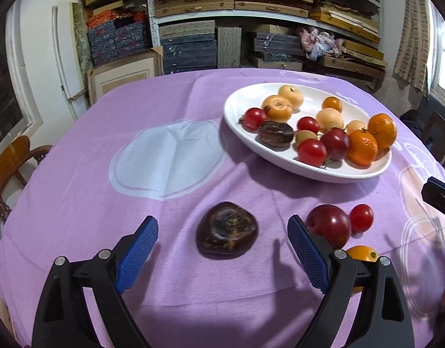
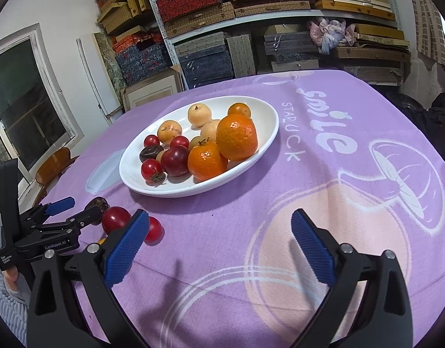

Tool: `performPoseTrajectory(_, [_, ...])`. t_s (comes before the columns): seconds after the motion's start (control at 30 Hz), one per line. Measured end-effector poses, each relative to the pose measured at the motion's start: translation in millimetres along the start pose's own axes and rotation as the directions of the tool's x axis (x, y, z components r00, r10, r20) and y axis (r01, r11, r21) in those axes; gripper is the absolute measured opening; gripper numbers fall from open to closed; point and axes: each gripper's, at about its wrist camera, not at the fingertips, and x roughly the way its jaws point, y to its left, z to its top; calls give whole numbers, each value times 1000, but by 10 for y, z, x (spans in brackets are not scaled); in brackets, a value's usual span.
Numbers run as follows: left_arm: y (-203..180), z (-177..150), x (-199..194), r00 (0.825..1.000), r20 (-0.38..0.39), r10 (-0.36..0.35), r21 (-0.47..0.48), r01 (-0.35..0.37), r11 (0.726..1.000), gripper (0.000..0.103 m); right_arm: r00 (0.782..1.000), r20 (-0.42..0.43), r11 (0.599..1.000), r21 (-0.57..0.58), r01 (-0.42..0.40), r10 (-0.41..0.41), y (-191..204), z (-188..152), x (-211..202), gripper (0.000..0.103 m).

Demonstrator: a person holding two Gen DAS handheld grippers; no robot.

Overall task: Organize fruits
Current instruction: 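Move both open grippers back to the dark brown fruit and red tomatoes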

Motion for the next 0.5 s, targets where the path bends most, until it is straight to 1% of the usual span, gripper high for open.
performPoseTrajectory(0.1, [24, 11, 82, 999, -36, -26, -27, 25, 999, 91, 1000, -1, 1000, 0, 0, 0, -7, 6, 0, 96])
performPoseTrajectory(0.17, [71, 15, 126, 998, -57, -23, -54, 20, 998, 90, 1000, 0, 1000, 1, 0, 0, -7, 7, 0, 96])
performPoseTrajectory(0.27, [177, 22, 163, 997, -75, 26, -87, -32, 996, 90, 1000, -1, 1000, 0, -1, 1, -3, 5, 0, 97])
performPoseTrajectory(0.37, [277, 12, 162, 996, -84, 19, -124, -30, 992, 90, 1000, -3, 1000, -2, -3, 3, -1, 1, 6, 96])
performPoseTrajectory(0.5, [246, -8, 73, 996, -57, 69, -94, -75, 993, 90, 1000, -5, 1000, -2, -3, 3, -2, -3, 16, 97])
